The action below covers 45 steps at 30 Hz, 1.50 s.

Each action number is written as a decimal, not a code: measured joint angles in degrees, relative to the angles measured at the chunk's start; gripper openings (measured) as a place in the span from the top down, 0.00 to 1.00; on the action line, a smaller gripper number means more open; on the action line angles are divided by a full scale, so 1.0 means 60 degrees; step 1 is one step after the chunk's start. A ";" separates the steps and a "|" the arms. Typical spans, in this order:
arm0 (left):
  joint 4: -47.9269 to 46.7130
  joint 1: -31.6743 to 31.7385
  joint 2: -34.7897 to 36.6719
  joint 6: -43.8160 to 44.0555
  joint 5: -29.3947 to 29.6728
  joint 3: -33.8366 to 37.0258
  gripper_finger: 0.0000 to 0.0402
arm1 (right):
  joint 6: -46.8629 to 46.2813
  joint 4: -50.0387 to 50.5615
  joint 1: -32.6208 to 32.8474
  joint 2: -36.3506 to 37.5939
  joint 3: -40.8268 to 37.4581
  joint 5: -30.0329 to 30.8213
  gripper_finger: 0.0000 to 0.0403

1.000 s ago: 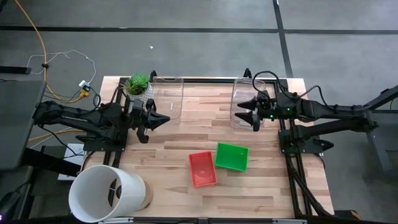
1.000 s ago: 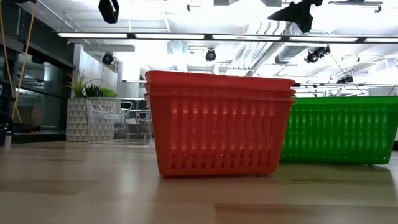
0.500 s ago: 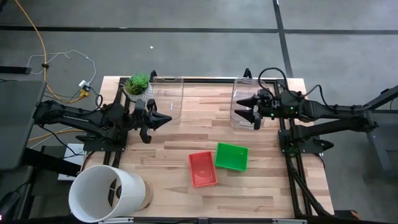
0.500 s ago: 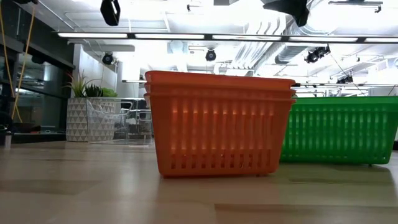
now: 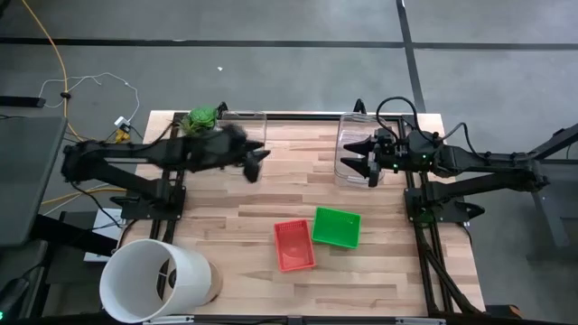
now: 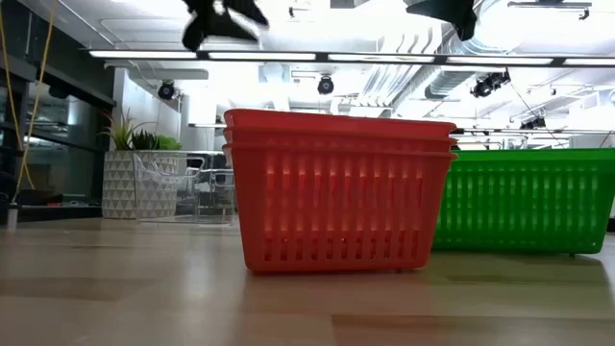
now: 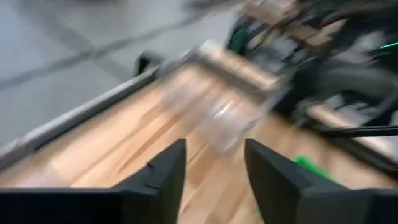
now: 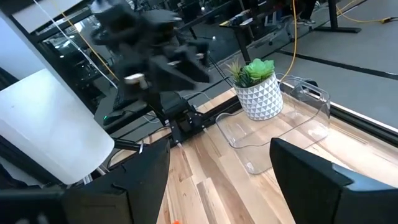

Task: Stack baskets by color
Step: Stack the left transparent bin on the top right stacked transparent bins

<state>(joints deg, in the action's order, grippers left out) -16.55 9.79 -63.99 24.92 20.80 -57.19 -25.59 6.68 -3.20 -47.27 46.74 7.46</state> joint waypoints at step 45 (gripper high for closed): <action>-0.2769 0.2640 -0.6227 0.4453 -0.1125 -0.1045 0.90 | -0.0688 0.0207 0.0000 -0.0001 0.0000 0.0135 0.35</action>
<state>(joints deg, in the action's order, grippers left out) -33.17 25.63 -101.36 51.64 14.05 -63.46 -29.71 7.92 -3.20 -47.27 46.74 8.27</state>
